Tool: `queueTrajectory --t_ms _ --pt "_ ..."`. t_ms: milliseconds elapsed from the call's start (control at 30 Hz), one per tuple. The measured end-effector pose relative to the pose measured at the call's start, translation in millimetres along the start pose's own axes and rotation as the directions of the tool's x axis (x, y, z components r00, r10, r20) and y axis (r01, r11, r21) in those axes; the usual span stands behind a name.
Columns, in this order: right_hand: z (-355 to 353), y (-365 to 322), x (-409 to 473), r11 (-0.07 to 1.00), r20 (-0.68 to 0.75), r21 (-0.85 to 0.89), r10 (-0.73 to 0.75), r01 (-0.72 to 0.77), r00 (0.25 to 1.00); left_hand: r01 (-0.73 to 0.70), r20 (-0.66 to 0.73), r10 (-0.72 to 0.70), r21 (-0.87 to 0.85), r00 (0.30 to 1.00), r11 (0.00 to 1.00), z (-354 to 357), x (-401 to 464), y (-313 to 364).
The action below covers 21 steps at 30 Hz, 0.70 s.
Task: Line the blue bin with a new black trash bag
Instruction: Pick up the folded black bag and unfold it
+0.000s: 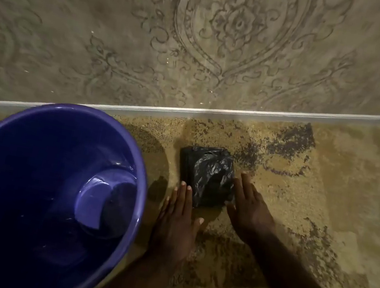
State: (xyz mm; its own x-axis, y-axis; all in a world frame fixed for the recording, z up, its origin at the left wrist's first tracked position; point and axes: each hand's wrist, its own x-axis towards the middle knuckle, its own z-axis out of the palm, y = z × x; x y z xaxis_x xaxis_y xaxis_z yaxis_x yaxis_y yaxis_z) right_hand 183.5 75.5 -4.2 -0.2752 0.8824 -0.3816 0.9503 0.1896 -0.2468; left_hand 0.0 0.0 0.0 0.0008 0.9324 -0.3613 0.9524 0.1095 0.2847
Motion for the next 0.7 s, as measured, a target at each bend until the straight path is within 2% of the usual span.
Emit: queueTrajectory --t_ms 133,233,300,433,700 --pt "19 -1 22 0.967 -0.048 0.231 0.125 -0.111 0.991 -0.067 0.022 0.066 0.052 0.998 0.996 28 20 -7" --pt "29 1 36 0.909 -0.101 0.388 0.209 -0.155 0.973 -0.051 0.051 0.049 0.056 0.998 0.997 42 29 -9" --pt "29 2 42 0.864 -0.055 0.447 0.288 -0.234 0.956 -0.048 0.066 0.043 0.081 0.997 0.996 47 34 -9" --pt "29 1 51 0.816 0.053 0.484 0.334 -0.317 0.941 -0.036 0.113 0.019 0.149 0.993 0.988 50 41 -6" --pt "30 -1 59 0.79 0.045 0.539 0.32 -0.293 0.946 -0.005 0.239 -0.028 0.135 0.971 0.991 44 49 5"
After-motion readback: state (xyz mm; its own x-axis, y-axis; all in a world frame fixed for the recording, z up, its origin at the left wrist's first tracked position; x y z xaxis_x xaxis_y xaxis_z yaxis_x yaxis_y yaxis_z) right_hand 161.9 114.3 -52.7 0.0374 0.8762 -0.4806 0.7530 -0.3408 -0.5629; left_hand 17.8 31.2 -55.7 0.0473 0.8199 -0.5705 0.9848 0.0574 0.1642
